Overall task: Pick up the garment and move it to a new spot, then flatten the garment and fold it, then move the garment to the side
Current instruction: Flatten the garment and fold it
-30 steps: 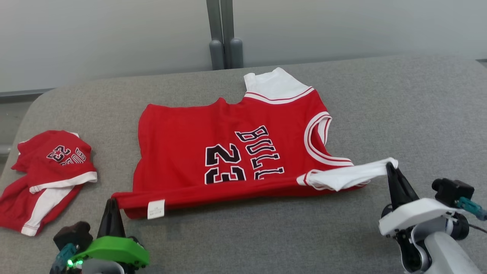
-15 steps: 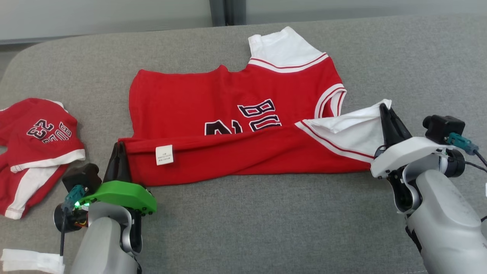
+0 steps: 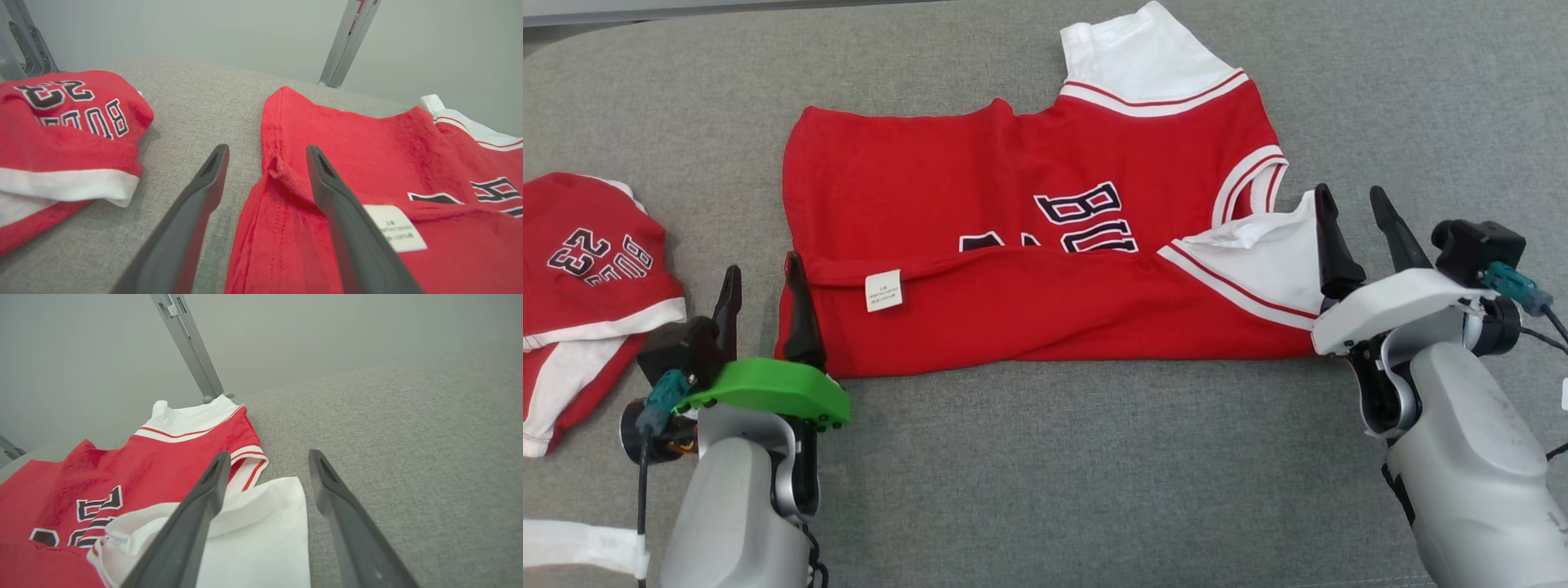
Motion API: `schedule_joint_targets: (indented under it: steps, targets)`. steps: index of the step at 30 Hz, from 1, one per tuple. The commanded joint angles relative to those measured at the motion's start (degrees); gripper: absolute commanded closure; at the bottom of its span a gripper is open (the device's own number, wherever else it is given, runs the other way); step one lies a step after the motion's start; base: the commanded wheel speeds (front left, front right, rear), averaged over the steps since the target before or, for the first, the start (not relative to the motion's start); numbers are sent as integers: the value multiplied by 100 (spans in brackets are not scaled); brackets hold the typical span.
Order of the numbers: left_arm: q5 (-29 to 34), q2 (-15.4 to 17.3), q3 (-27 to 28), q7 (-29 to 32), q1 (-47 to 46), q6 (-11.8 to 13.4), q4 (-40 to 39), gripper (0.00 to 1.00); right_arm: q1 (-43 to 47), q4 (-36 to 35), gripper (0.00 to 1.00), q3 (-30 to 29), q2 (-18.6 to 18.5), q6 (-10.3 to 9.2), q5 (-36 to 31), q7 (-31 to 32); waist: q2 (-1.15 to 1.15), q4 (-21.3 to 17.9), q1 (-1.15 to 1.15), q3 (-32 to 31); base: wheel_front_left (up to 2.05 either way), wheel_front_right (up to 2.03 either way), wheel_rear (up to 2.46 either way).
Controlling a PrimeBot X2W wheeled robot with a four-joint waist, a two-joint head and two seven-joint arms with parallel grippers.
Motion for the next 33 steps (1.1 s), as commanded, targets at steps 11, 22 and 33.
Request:
schedule_joint_targets:
  steps: [11, 22, 33]
  targets:
    - [-525, 37, -206, -3, 1001, 158, -341, 0, 1157, -607, 0, -52, 24, -8, 188, -16, 0, -26, 0, -114, 0, 0, 0]
    - [-634, 37, -315, -3, 1160, 208, -323, 0, 1661, -584, 0, 246, 28, -8, 282, -16, 0, 8, 0, -188, 0, 0, 0]
    - [-483, 37, -251, -4, 1075, 136, -165, 0, 1607, -232, 100, 484, -7, -9, 218, 4, 0, -28, 0, -143, 0, 0, 0]
